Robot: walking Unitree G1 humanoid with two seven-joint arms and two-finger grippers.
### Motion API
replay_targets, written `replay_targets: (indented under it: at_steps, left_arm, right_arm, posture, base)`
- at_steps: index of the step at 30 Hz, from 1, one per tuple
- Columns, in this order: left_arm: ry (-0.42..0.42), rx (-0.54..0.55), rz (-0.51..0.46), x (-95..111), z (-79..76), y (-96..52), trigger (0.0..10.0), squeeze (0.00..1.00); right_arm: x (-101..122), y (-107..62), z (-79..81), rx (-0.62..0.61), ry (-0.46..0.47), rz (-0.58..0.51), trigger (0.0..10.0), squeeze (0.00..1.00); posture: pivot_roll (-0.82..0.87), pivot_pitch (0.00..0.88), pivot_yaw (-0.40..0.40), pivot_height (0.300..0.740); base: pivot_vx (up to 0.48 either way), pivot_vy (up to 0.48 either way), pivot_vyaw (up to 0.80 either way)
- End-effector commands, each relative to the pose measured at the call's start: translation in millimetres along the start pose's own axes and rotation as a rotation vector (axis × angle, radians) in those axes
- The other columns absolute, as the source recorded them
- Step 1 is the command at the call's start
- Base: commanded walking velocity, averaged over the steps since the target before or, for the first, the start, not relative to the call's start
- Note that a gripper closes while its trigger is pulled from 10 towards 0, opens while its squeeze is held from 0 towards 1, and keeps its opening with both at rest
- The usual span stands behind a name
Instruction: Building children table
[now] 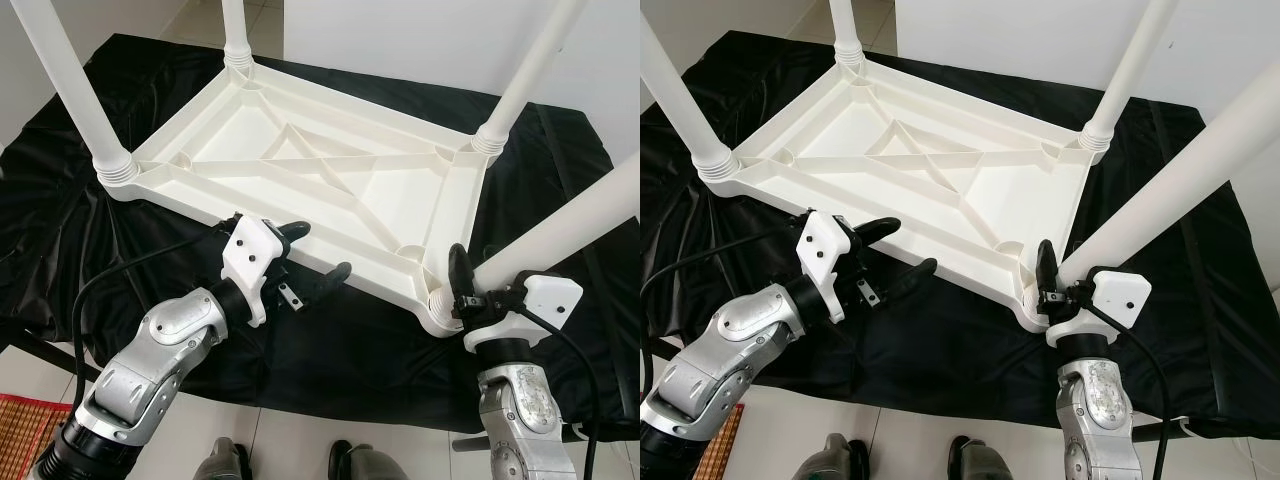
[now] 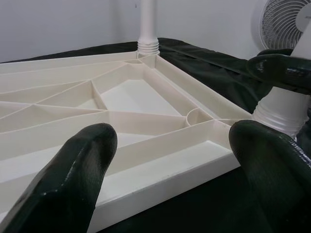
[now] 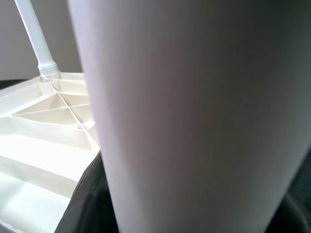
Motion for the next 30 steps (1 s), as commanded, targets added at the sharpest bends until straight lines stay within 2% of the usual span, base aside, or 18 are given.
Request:
replay_targets:
  at_steps: [1,6,10,12,23,30]
  left_arm:
    - [-0.007,-0.158,0.033,-5,-13.7,-1.6,10.0,0.00]
    - [-0.007,-0.157,0.032,-4,-13.1,-1.8,10.0,0.00]
    - [-0.008,-0.158,0.030,-3,-12.5,-1.0,10.0,0.00]
    - [-0.008,-0.158,0.029,-3,-12.3,-0.8,10.0,0.00]
    - [-0.008,-0.154,0.024,-2,-11.7,-0.3,10.0,0.00]
    - [-0.010,-0.150,0.028,-1,-11.3,-2.5,10.0,0.00]
  right_arm:
    - [-22,-10.2,-3.4,-0.005,0.011,0.100,10.0,0.00]
    - [-25,-11.0,-4.0,-0.002,-0.015,0.116,10.0,0.00]
    - [-25,-2.2,2.1,0.069,-0.124,0.125,10.0,0.00]
    - [-25,-0.2,3.7,0.086,-0.146,0.125,10.0,0.00]
    - [-29,12.4,7.8,0.166,-0.154,0.135,10.0,0.00]
    - [-37,18.5,8.1,0.205,-0.155,0.178,10.0,0.00]
  posture:
    - [0.02,0.189,-0.030,0.740]
    - [0.02,0.185,-0.028,0.740]
    - [0.01,0.180,-0.028,0.740]
    - [0.01,0.180,-0.028,0.740]
    - [0.02,0.186,-0.037,0.740]
    - [0.03,0.194,-0.032,0.740]
  base:
    - [0.000,0.000,0.00]
    - [0.000,0.000,0.00]
    - [0.000,0.000,0.00]
    - [0.000,0.000,0.00]
    - [0.000,0.000,0.00]
    - [0.000,0.000,0.00]
Point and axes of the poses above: a point about 5 cm out from each wrist's last joint towards the gripper, its own y axis pointing out of the wrist towards the gripper, its own x axis along the axis of the wrist's last joint, z = x × y, the point moved 3 cm from there along y, pointing out of the wrist towards the gripper, and after that the axes turned 9 degrees about -y, right-handed, at the moved point
